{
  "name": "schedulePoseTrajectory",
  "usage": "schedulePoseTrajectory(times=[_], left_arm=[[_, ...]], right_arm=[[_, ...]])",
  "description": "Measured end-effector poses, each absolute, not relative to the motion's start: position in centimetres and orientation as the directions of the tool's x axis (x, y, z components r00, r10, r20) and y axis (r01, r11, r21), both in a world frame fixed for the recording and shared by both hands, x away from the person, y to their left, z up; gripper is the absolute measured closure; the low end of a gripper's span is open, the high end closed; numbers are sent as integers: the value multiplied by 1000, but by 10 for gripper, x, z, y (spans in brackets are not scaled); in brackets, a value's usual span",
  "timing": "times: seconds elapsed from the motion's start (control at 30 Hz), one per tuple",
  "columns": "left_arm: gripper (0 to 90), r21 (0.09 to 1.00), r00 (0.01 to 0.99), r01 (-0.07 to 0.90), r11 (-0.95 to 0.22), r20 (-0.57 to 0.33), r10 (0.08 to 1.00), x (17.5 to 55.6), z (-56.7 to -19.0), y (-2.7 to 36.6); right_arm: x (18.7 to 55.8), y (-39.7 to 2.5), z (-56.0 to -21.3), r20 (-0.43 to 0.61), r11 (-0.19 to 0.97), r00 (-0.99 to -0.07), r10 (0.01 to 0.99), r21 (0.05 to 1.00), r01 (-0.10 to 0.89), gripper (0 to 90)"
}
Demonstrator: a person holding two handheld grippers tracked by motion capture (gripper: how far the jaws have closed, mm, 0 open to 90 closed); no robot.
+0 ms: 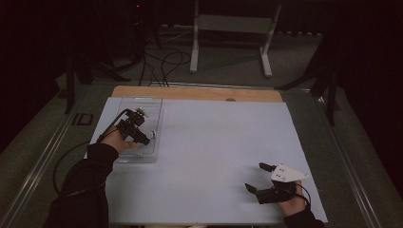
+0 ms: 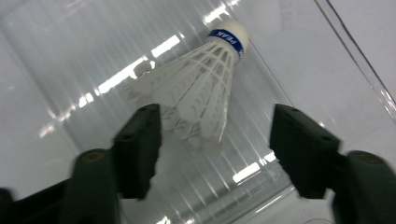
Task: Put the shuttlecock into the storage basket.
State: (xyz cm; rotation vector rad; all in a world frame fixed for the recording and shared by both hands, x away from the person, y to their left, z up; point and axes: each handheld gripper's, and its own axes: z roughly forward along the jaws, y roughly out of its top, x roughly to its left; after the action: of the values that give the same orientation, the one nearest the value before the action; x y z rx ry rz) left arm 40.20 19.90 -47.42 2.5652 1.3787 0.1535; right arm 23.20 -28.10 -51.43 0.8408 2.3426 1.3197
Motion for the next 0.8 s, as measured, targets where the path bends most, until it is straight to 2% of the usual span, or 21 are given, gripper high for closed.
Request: schedulePoseTrajectory(times=[0.07, 0.13, 0.37, 0.4, 0.43, 0.47, 0.8], left_arm=[[257, 244, 547, 813, -529, -8, 837, 400, -472, 200], [221, 250, 540, 816, -521, -11, 841, 398, -469, 201], [147, 277, 537, 812, -513, -13, 843, 390, -456, 200], [122, 281, 549, 807, -519, -34, 835, 389, -455, 200], [37, 287, 564, 798, -531, -41, 825, 388, -454, 199], [0, 294, 566, 793, -533, -33, 824, 386, -452, 198], [0, 382, 602, 744, -547, -31, 798, 378, -436, 192]], right_arm=[[232, -281, -514, 7, 400, -775, 632, 854, 334, 86], [232, -281, -514, 6, 401, -775, 632, 853, 334, 86], [232, -281, -514, 5, 400, -773, 634, 853, 334, 86], [232, -281, -514, 7, 399, -773, 634, 854, 334, 86], [232, -281, -514, 6, 399, -774, 634, 854, 334, 86], [232, -281, -514, 6, 399, -773, 634, 854, 335, 86], [232, -281, -515, 6, 401, -774, 633, 853, 335, 86]])
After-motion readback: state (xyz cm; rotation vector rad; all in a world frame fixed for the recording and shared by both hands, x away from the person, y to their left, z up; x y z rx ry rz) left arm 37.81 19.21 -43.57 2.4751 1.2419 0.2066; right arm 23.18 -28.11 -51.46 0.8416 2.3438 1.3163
